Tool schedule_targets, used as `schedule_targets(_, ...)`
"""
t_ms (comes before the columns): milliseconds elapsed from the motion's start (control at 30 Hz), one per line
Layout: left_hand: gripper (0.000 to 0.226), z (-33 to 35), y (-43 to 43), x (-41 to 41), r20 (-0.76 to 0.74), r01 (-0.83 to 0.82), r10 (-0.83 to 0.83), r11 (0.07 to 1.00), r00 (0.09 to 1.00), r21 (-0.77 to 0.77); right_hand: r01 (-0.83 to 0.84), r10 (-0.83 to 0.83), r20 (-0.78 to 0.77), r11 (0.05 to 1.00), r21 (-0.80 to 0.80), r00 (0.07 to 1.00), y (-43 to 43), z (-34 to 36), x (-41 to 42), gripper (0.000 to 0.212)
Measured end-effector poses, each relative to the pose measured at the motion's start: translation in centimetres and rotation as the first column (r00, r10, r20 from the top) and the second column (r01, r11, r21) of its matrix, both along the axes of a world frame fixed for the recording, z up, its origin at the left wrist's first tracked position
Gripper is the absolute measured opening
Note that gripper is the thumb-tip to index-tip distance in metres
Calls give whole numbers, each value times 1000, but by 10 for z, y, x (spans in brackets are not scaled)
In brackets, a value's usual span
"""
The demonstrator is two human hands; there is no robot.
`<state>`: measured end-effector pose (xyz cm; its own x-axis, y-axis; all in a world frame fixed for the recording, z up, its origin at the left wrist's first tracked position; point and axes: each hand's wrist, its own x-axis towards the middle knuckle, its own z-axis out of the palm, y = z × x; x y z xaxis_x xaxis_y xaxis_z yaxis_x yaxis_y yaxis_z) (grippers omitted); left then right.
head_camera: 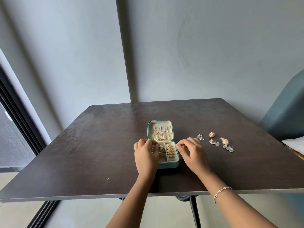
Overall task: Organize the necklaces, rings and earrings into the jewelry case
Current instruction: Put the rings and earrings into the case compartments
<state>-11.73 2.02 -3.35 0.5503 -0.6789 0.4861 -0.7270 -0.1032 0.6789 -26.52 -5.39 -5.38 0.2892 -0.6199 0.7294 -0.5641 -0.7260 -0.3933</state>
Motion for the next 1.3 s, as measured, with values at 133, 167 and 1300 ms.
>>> schedule_targets(133, 15, -1, 1, -30, 221, 136, -111, 986, 969, -100, -35, 35, 12, 999, 21, 999, 0, -2, -4, 48)
schedule_targets(167, 17, 0, 1, -38, 256, 173, -140, 979, 956, -109, -41, 40, 16, 999, 30, 999, -1, -2, -7, 49)
schedule_targets(1300, 13, 12, -72, -74, 186, 386, -409, 910, 893, 149, 302, -390, -398, 915, -265, 830, -59, 4, -58, 32)
